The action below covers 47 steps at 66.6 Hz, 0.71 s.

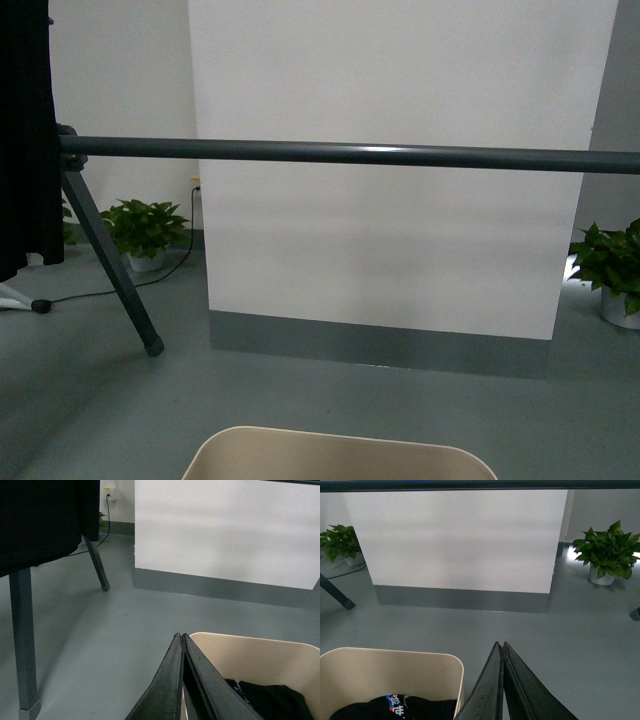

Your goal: Move hamper under clothes hanger

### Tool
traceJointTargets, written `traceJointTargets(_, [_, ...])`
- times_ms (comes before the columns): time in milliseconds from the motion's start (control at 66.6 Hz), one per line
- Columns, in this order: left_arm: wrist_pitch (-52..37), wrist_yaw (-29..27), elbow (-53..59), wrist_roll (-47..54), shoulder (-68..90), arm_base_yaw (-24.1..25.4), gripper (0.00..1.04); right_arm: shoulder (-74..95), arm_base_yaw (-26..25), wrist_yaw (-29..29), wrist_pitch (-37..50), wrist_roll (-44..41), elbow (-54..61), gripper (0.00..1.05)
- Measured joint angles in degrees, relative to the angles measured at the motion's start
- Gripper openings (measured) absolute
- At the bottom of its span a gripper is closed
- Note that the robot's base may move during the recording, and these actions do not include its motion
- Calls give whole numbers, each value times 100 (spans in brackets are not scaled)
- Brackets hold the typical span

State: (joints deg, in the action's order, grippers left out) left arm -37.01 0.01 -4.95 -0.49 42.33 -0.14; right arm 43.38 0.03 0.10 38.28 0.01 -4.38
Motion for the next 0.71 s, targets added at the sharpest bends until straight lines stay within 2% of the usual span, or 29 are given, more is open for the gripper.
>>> traceJointTargets(135, [286,2,127,0,-409,0,3,-446,0,-2,-304,2,120,2])
traceJointTargets(270, [520,0,221,2,-739,0,3,-573,0,-2,-140,2,363,2])
traceJointTargets(330, [367,2,391,7,-822,0,3,-802,0,0,-413,2,407,2])
traceJointTargets(705, [1486,2,393,15,-2031,0,3,-2116,0,-2,-1602,0,407,2])
